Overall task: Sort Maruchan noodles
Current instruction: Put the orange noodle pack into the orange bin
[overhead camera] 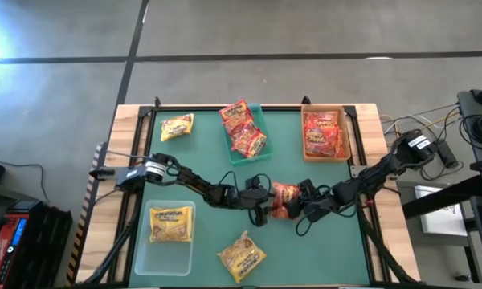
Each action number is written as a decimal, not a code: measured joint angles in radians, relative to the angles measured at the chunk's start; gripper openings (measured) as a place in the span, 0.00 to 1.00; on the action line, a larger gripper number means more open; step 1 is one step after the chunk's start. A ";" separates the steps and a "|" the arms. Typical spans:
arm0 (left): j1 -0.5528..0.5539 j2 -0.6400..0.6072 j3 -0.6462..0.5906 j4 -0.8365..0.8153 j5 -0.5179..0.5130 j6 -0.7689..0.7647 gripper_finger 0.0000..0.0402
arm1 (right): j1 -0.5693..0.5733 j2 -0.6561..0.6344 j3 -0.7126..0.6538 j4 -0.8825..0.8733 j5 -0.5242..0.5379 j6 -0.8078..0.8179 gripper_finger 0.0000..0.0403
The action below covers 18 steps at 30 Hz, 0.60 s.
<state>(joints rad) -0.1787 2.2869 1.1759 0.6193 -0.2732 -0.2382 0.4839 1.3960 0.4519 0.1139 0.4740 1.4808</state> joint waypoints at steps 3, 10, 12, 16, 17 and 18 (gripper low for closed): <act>-0.002 -0.019 0.000 -0.010 -0.034 0.017 0.51 | 0.000 0.000 0.000 0.002 0.000 -0.004 0.49; -0.001 -0.093 -0.014 -0.072 -0.078 0.095 0.51 | -0.001 -0.008 0.000 -0.004 -0.002 -0.025 0.45; 0.000 -0.114 -0.015 -0.102 -0.110 0.106 0.51 | 0.000 -0.018 0.000 -0.007 -0.003 -0.038 0.45; 0.001 -0.144 -0.017 -0.177 -0.209 0.094 0.51 | 0.001 -0.032 0.000 -0.011 -0.003 -0.074 0.44; 0.001 -0.153 -0.018 -0.197 -0.239 0.089 0.51 | 0.001 -0.033 0.000 -0.009 0.004 -0.082 0.44; 0.001 -0.160 -0.018 -0.210 -0.269 0.087 0.51 | 0.000 -0.034 0.000 -0.007 0.011 -0.084 0.44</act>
<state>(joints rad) -0.1776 2.1265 1.1580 0.4093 -0.5419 -0.1515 0.4843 1.3624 0.4519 0.1066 0.4850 1.3968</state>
